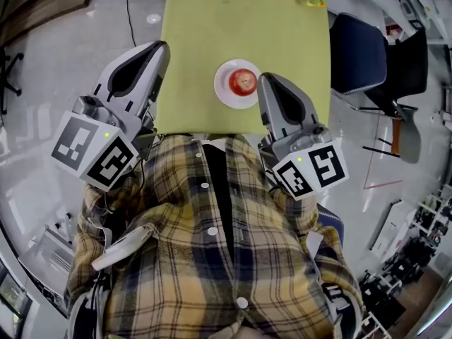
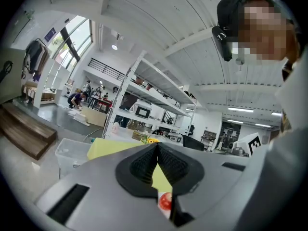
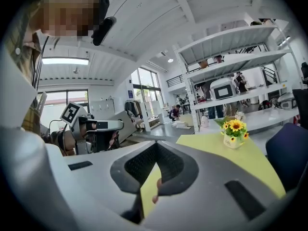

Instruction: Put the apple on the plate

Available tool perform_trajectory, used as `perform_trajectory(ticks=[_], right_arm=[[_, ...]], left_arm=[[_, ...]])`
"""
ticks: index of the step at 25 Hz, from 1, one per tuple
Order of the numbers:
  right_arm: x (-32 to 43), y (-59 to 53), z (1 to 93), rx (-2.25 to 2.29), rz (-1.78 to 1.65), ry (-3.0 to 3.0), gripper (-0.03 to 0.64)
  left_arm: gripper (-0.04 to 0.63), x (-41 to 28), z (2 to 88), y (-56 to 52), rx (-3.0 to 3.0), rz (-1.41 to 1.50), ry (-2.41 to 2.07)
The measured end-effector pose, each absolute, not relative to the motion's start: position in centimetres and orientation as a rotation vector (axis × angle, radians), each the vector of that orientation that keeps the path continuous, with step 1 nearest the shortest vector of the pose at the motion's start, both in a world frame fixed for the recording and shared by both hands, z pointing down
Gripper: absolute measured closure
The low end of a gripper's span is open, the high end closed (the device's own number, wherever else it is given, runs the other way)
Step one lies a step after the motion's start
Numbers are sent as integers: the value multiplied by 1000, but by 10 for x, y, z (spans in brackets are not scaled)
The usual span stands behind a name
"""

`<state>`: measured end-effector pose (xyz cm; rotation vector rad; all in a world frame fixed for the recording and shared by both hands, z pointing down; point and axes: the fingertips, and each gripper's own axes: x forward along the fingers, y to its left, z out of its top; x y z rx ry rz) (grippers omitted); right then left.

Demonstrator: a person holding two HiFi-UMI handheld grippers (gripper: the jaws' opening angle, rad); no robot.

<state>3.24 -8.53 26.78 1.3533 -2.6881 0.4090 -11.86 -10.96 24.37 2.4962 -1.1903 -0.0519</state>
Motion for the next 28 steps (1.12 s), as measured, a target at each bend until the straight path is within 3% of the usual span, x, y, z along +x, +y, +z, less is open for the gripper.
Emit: perform_trajectory(ticks=[28], right_arm=[[30,-71,300,1305,400,-2614,620]], left_arm=[[588,-112,263,-119,2482,-78,-1018]])
